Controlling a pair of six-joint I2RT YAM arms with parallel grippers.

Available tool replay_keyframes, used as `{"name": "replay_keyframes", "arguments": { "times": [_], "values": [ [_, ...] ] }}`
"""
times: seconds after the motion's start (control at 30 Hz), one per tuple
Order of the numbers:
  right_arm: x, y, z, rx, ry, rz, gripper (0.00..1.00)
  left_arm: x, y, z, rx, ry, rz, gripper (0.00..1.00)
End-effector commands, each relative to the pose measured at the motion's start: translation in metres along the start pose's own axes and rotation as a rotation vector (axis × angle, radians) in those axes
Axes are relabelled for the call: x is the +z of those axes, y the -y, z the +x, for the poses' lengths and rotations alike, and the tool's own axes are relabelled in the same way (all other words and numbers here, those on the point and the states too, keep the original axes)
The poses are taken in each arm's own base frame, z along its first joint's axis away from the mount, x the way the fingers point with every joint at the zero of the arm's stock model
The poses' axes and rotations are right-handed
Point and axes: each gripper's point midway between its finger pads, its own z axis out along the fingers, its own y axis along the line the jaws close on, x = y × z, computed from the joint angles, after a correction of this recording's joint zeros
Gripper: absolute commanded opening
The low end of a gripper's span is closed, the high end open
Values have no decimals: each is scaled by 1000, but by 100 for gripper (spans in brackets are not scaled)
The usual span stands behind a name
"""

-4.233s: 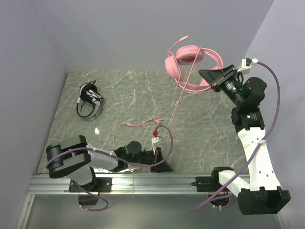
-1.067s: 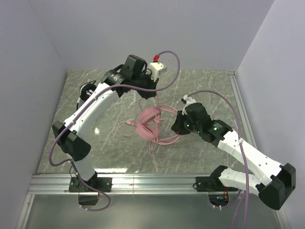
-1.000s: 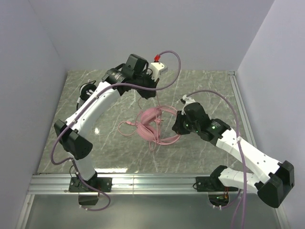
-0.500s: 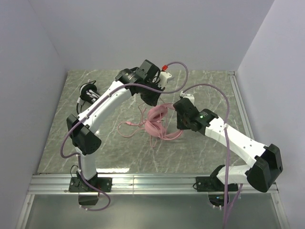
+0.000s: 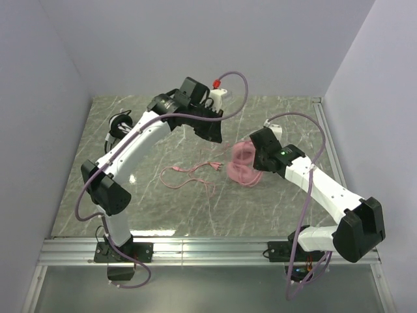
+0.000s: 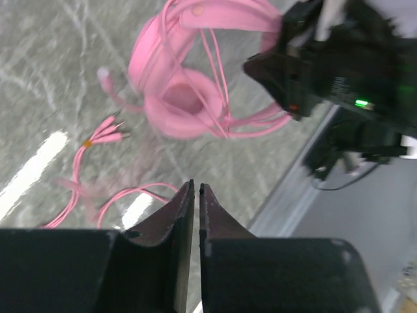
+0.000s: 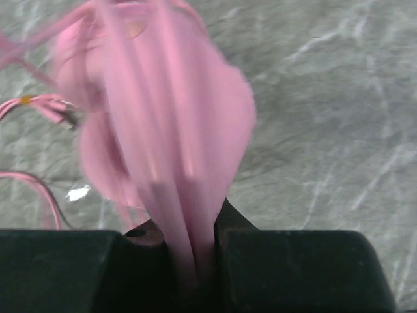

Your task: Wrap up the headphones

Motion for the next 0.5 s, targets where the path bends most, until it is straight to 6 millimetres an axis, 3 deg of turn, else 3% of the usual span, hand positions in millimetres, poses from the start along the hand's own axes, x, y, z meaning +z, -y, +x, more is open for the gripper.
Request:
{"name": "replay_keyframes", "arguments": {
  "times": [0.0,0.07,0.13,0.23,0.3,0.4,0.47],
  "values": [
    [-1,6,-34,85,118,29,0,-31,38,-31,-8,117,181,12],
    [1,5,-39,111,135,16,0,-30,49,-34,-7,136,250,10],
    [4,4,-43,133,134,-12,0,-29,61,-23,-29,129,337,5],
    [6,2,-47,132,133,-16,0,-24,61,-17,-45,163,354,5],
    [8,3,-46,123,124,-7,0,-19,52,-12,-44,163,316,10],
    [7,4,-46,114,132,-8,0,-15,32,-11,-69,188,251,11],
    [4,9,-46,105,132,4,0,-19,15,-23,-84,261,208,18]
  ]
}}
